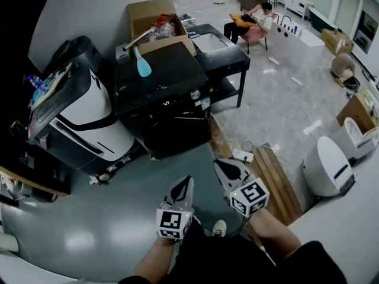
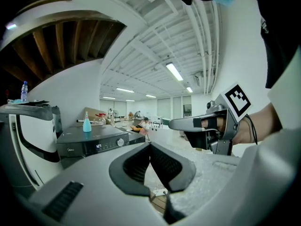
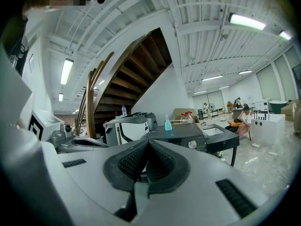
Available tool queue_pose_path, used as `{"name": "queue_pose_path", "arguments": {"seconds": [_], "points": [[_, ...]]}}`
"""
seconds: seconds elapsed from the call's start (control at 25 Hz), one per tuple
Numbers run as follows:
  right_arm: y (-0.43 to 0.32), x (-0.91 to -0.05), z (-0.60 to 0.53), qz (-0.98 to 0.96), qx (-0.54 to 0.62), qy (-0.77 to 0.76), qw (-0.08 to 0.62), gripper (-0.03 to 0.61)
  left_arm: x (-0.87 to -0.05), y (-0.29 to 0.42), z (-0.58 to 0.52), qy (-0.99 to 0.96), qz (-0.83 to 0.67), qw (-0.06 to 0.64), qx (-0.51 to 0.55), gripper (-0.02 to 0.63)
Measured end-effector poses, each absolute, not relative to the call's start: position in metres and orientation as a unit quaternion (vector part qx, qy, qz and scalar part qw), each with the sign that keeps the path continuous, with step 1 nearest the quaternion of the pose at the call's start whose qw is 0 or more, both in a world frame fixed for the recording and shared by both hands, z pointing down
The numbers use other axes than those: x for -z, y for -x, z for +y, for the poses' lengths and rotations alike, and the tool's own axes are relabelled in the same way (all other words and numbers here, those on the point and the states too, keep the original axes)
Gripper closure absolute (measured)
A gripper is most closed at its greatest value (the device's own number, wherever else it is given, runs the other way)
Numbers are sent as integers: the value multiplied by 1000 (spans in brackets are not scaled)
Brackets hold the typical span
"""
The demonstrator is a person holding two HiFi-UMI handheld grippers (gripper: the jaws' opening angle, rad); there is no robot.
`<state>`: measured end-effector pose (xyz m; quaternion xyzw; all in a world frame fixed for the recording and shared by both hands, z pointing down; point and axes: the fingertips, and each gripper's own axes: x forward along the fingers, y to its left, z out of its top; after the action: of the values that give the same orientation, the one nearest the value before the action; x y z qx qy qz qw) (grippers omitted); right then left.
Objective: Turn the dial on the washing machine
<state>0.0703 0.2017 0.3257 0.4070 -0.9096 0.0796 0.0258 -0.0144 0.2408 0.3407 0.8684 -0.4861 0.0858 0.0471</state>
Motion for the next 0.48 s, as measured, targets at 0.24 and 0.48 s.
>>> {"name": "queue_pose_path", "arguments": {"seconds": [0.24,0.48], "points": [[-65,-324,205,-913,-77,-399,27,581,-345,17,247,-864,-491,61,-95,609],[-61,-326,203,-915,-80,-395,30,581,-342,22,247,-861,-496,58,-95,609]]}}
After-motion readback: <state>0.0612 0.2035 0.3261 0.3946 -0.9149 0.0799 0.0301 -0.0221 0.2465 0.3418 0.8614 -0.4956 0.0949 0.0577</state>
